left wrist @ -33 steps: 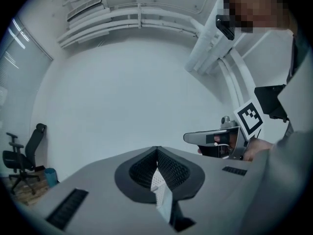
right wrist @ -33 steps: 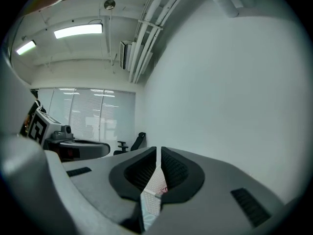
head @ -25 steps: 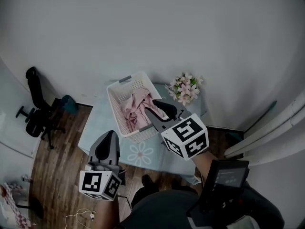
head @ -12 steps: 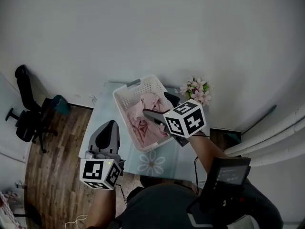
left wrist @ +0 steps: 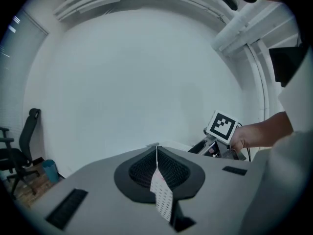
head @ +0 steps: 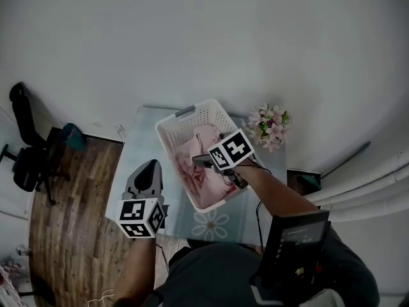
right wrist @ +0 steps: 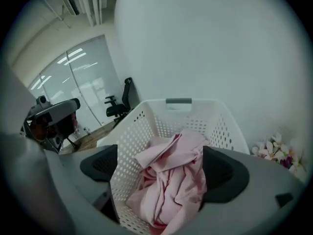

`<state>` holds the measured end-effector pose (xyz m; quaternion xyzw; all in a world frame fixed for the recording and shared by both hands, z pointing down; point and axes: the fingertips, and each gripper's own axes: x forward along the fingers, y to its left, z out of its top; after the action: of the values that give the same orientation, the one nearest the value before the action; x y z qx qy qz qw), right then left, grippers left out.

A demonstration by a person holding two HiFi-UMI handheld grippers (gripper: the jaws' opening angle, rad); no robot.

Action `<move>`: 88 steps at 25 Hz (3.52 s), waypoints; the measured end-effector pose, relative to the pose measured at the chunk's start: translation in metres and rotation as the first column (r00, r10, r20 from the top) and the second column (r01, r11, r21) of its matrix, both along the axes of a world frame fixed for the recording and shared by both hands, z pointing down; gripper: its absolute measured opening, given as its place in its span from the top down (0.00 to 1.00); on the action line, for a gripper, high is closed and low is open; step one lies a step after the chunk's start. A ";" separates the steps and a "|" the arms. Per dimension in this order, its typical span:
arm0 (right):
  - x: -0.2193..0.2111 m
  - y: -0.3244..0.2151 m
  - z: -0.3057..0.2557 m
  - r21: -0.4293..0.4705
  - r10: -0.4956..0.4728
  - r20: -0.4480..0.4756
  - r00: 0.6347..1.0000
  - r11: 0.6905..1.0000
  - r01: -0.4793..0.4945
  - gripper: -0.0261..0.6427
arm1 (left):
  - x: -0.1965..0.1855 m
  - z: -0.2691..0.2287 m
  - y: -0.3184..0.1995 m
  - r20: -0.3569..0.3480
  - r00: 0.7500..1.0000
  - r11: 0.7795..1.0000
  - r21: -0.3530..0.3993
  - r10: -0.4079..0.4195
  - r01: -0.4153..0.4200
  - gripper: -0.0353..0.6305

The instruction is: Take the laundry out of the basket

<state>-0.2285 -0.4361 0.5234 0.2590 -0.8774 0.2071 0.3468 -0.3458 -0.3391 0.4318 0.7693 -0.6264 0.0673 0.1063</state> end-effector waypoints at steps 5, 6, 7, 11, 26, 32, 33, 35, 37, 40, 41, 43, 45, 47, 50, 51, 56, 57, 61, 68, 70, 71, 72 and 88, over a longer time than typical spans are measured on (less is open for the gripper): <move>0.001 -0.006 0.064 -0.092 -0.010 -0.162 0.987 0.996 -0.005 0.19 | -0.022 0.051 -0.017 -0.057 0.998 0.995 -0.099 -0.017 0.012 0.93; 0.002 -0.007 0.076 -0.105 -0.013 -0.195 0.981 0.994 -0.008 0.19 | -0.025 0.061 -0.020 -0.062 0.998 0.993 -0.119 -0.020 0.012 0.93; 0.003 -0.007 0.086 -0.120 -0.014 -0.225 0.974 0.993 -0.014 0.19 | -0.029 0.070 -0.022 -0.066 0.998 0.990 -0.139 -0.022 0.012 0.93; 0.008 -0.004 0.128 -0.191 -0.028 -0.325 0.945 0.981 -0.036 0.18 | -0.038 0.101 -0.028 -0.086 0.996 0.980 -0.198 -0.030 0.012 0.93; 0.021 -0.008 0.213 -0.267 -0.084 -0.509 0.857 0.962 -0.064 0.18 | -0.049 0.141 -0.026 -0.132 0.991 0.964 -0.262 0.008 -0.043 0.93; 0.017 -0.012 0.213 -0.244 -0.102 -0.538 0.836 0.969 -0.038 0.18 | -0.049 0.148 -0.020 -0.185 0.982 0.959 -0.272 0.029 -0.080 0.93; 0.015 -0.013 0.212 -0.232 -0.098 -0.530 0.842 0.972 -0.033 0.19 | -0.047 0.149 -0.019 -0.193 0.980 0.957 -0.273 0.042 -0.095 0.93; 0.009 -0.014 0.208 -0.210 -0.092 -0.508 0.857 0.977 -0.019 0.33 | -0.043 0.150 -0.016 -0.203 0.977 0.955 -0.271 0.064 -0.119 0.93; 0.001 -0.011 0.205 -0.200 -0.092 -0.493 0.865 0.980 -0.010 0.45 | -0.043 0.149 -0.014 -0.206 0.976 0.955 -0.268 0.071 -0.126 0.93; -0.005 -0.009 0.205 -0.199 -0.077 -0.468 0.880 0.980 -0.020 0.50 | -0.047 0.146 -0.011 -0.214 0.975 0.958 -0.260 0.067 -0.123 0.93; -0.006 -0.010 0.204 -0.201 -0.066 -0.453 0.889 0.979 -0.030 0.52 | -0.049 0.144 -0.011 -0.213 0.975 0.959 -0.256 0.066 -0.121 0.93; -0.006 -0.011 0.200 -0.208 -0.044 -0.417 0.908 0.977 -0.048 0.55 | -0.051 0.138 -0.010 -0.208 0.976 0.962 -0.246 0.070 -0.121 0.93; -0.006 -0.012 0.192 -0.209 -0.029 -0.379 0.925 0.976 -0.055 0.58 | -0.052 0.128 -0.009 -0.201 0.977 0.966 -0.228 0.077 -0.123 0.93; -0.009 -0.015 0.181 -0.197 -0.010 -0.338 0.941 0.979 -0.060 0.60 | -0.052 0.116 -0.011 -0.193 0.978 0.971 -0.205 0.083 -0.123 0.93; -0.019 -0.019 0.157 -0.176 0.027 -0.253 0.967 0.982 -0.073 0.61 | -0.050 0.096 -0.013 -0.182 0.979 0.977 -0.173 0.090 -0.122 0.93; -0.022 -0.019 0.148 -0.167 0.034 -0.223 0.974 0.983 -0.073 0.61 | -0.049 0.089 -0.013 -0.179 0.980 0.980 -0.161 0.090 -0.119 0.93; -0.027 -0.024 0.089 -0.087 0.089 -0.053 0.995 0.992 -0.094 0.61 | -0.044 0.049 -0.012 -0.153 0.984 0.991 -0.084 0.094 -0.108 0.93; -0.027 -0.025 0.074 -0.066 0.102 -0.016 0.995 0.993 -0.103 0.61 | -0.044 0.041 -0.011 -0.151 0.984 0.992 -0.069 0.091 -0.103 0.93; -0.016 -0.024 0.012 0.051 0.143 0.102 0.984 0.988 -0.149 0.61 | -0.036 0.012 -0.007 -0.155 0.984 0.996 -0.025 0.083 -0.088 0.93; 0.016 -0.005 -0.110 0.195 0.151 0.340 0.928 0.954 -0.226 0.61 | 0.005 -0.042 0.000 -0.161 0.975 0.987 0.076 0.154 -0.143 0.93; 0.026 0.007 -0.140 0.236 0.136 0.380 0.915 0.942 -0.238 0.61 | 0.017 -0.054 0.002 -0.168 0.970 0.981 0.101 0.178 -0.163 0.93; 0.034 0.013 -0.154 0.255 0.133 0.398 0.908 0.935 -0.249 0.61 | 0.025 -0.060 0.002 -0.166 0.968 0.978 0.113 0.190 -0.173 0.93; 0.044 0.018 -0.167 0.271 0.134 0.413 0.901 0.926 -0.262 0.61 | 0.034 -0.067 0.002 -0.161 0.965 0.974 0.124 0.206 -0.187 0.93; 0.290 0.121 -0.268 0.384 0.301 0.548 0.780 0.738 -0.555 0.61 | 0.264 -0.119 0.033 -0.103 0.857 0.855 0.198 0.505 -0.480 0.93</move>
<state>0.0620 -0.3146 0.2553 0.4884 -0.8680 0.0893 -0.0102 -0.0818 -0.3062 0.3125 0.9131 -0.4015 -0.0182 0.0683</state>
